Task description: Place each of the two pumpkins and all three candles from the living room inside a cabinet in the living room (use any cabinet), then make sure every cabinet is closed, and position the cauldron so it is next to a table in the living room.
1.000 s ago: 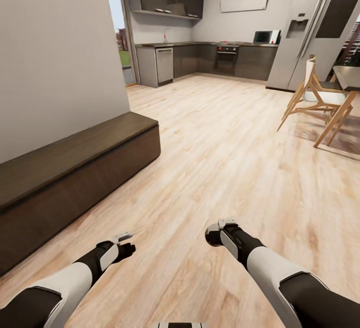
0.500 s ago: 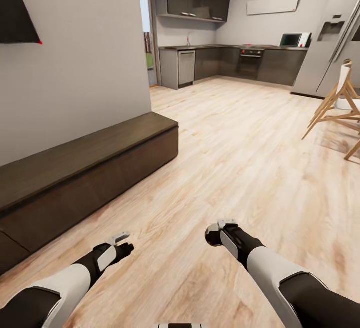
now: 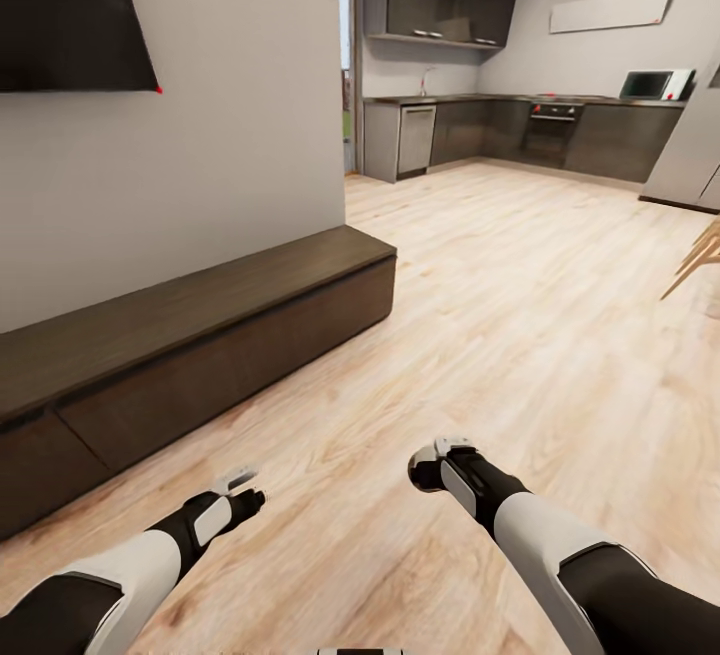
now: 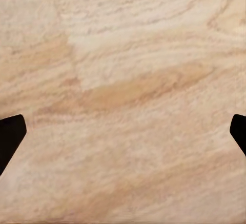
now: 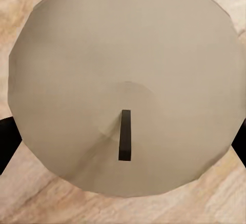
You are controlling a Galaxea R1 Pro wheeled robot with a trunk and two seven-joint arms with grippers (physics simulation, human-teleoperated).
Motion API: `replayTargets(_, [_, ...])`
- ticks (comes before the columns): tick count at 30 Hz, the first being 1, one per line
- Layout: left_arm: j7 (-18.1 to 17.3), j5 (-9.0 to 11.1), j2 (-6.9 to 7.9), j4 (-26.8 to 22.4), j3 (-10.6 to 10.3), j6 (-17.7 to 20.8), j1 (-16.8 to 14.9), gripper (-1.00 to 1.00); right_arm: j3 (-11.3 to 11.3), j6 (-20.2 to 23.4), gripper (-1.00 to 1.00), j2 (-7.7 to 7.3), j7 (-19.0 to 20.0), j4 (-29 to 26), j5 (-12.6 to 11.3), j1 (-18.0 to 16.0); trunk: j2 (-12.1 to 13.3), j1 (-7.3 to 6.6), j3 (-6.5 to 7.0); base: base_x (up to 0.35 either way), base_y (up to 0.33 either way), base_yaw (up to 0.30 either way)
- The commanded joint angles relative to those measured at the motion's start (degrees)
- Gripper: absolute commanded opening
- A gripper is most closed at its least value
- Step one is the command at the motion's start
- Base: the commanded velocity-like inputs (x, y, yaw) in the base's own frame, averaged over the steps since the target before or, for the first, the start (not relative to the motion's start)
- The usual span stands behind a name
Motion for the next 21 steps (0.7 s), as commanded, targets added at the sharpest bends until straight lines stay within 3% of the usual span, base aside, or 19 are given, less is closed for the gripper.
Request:
replayTargets(1, [0.34, 0.57, 0.02, 0.17, -0.48, 0.32, 0.01, 1.0, 0.43, 0.27, -1.0, -0.02, -0.39, -0.13, -0.6, -0.02, -0.02, -0.01, 0.0, 0.0, 0.0, 0.258])
replayTargets(21, [0.34, 0.63, -0.03, 0.55, -0.48, 0.31, -0.01, 1.0, 0.95, 0.29, -1.0, 0.06, -0.39, -0.13, -0.6, -0.02, -0.02, -0.01, 0.83, 0.0, 0.0, 0.258])
